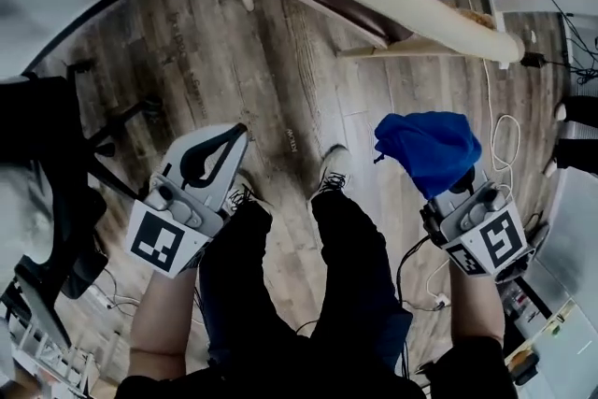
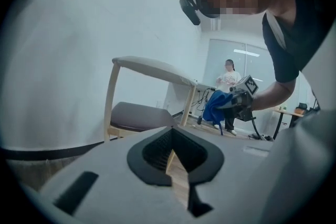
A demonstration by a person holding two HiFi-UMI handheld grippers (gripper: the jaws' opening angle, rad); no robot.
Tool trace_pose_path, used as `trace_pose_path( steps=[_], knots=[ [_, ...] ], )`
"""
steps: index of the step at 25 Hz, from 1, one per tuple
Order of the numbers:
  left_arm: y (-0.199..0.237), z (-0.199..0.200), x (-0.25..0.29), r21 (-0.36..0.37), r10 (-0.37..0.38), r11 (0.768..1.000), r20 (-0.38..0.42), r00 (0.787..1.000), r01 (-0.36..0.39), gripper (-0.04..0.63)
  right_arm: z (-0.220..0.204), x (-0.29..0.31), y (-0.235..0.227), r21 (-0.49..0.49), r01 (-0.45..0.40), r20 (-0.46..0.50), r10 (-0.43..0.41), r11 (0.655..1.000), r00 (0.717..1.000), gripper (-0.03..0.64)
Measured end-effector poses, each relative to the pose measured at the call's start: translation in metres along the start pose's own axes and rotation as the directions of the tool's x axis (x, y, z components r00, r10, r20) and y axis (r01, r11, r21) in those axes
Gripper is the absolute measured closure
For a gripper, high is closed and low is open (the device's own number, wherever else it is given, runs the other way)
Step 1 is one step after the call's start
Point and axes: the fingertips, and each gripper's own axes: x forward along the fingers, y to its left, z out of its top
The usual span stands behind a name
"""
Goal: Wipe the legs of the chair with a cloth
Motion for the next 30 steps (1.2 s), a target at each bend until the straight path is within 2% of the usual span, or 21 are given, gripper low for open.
trace_pose_path(
  steps=[4, 9, 12, 15, 20, 25, 30],
  knots=[
    [-0.027, 0.045, -0.047, -0.084, 0.008, 0.996, -0.030, 1.000, -0.010, 0.597, 0.044, -0.032, 0.030, 0.040, 0.012, 0.013, -0.012, 0.999, 1.000, 0.554],
    [-0.078, 0.124, -0.083, -0.116, 0.005, 0.993, -0.057, 0.998, -0.012, 0.597, 0.108, -0.080, 0.078, 0.072, -0.003, 0.042, 0.000, 0.997, 0.999, 0.554],
    [-0.114, 0.181, -0.091, -0.139, -0.023, 0.990, -0.035, 0.999, 0.018, 0.597, 0.159, -0.108, 0.109, 0.070, -0.017, 0.096, 0.010, 0.997, 0.995, 0.554],
    [-0.162, 0.233, -0.100, -0.123, -0.060, 0.991, -0.026, 0.998, 0.056, 0.597, 0.207, -0.144, 0.143, 0.043, -0.040, 0.130, 0.034, 0.998, 0.991, 0.554],
    [-0.236, 0.317, -0.104, -0.048, -0.117, 0.992, 0.005, 0.993, 0.117, 0.597, 0.284, -0.216, 0.175, -0.050, -0.070, 0.207, 0.079, 0.996, 0.975, 0.554],
    [-0.286, 0.360, -0.113, -0.008, -0.097, 0.995, 0.033, 0.995, 0.097, 0.597, 0.312, -0.267, 0.196, -0.064, -0.115, 0.250, 0.128, 0.991, 0.960, 0.554],
    [-0.313, 0.378, -0.120, -0.001, -0.038, 0.999, 0.079, 0.996, 0.038, 0.598, 0.318, -0.292, 0.198, -0.046, -0.166, 0.278, 0.172, 0.985, 0.945, 0.554]
  ],
)
